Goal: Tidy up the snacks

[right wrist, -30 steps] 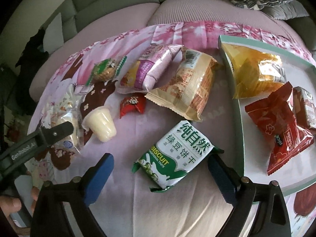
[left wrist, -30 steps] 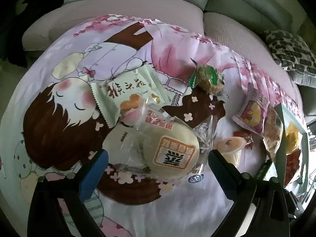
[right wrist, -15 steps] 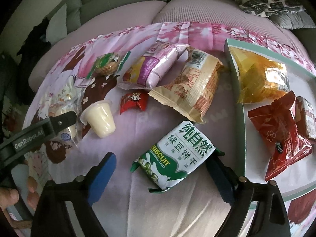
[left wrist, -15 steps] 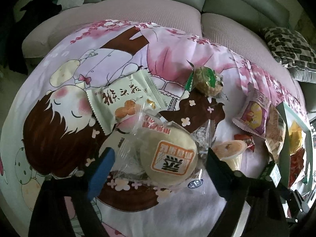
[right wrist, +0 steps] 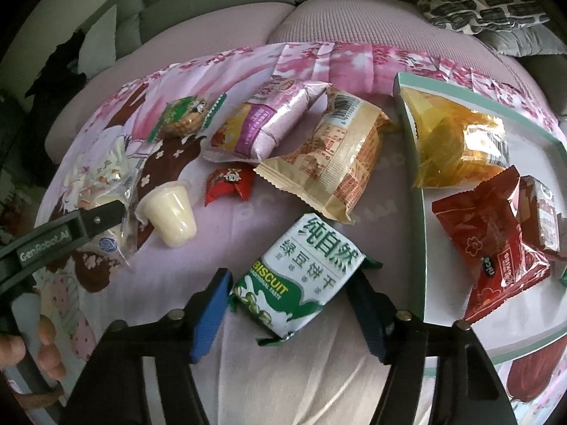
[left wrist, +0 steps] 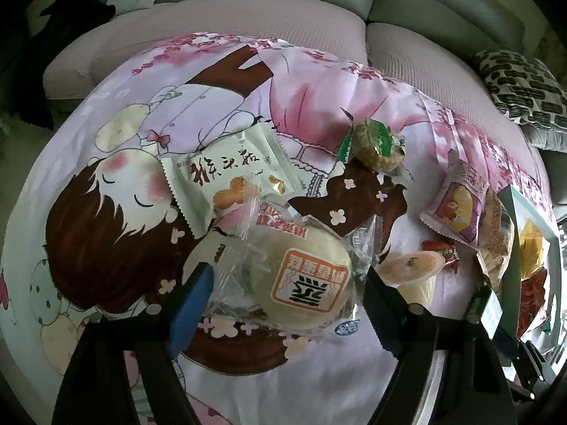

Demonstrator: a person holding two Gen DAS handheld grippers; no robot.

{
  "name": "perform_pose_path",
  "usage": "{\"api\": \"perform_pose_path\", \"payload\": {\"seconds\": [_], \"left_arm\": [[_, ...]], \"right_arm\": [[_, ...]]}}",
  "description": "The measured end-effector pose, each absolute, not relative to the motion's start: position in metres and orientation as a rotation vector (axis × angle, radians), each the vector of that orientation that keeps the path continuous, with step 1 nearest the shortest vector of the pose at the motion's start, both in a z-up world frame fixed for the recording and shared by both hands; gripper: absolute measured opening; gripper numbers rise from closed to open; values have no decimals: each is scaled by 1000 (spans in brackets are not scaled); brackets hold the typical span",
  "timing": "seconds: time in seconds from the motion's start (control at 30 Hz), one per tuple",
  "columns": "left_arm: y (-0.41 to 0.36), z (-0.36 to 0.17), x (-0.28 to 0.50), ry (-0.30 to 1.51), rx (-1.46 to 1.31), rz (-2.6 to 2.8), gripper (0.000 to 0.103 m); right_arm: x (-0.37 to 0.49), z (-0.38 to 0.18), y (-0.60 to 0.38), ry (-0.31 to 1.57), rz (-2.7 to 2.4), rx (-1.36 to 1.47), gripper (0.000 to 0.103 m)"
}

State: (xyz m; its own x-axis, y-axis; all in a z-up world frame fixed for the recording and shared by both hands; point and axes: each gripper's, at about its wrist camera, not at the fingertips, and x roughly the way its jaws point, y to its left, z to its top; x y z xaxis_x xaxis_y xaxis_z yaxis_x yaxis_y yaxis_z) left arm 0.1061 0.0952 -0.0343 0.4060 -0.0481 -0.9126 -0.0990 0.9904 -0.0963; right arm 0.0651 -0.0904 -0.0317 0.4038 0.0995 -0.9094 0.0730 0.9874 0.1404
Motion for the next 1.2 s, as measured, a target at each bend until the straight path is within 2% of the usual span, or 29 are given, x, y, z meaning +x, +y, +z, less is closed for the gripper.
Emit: {"api": "perform_pose_path", "payload": {"seconds": [0.07,0.37,1.2], "left_arm": [[96,-34,106,1154,-140,36,81],[105,-30,102,1144,-158,73,77],[101,-36,104,1143,-155,80,77]], "right_arm": [[64,-29,-89,1150,24,160,56],[60,-16,-83,1107,9,131,46],[71,-42,-81,1167,-27,131,48]]}}
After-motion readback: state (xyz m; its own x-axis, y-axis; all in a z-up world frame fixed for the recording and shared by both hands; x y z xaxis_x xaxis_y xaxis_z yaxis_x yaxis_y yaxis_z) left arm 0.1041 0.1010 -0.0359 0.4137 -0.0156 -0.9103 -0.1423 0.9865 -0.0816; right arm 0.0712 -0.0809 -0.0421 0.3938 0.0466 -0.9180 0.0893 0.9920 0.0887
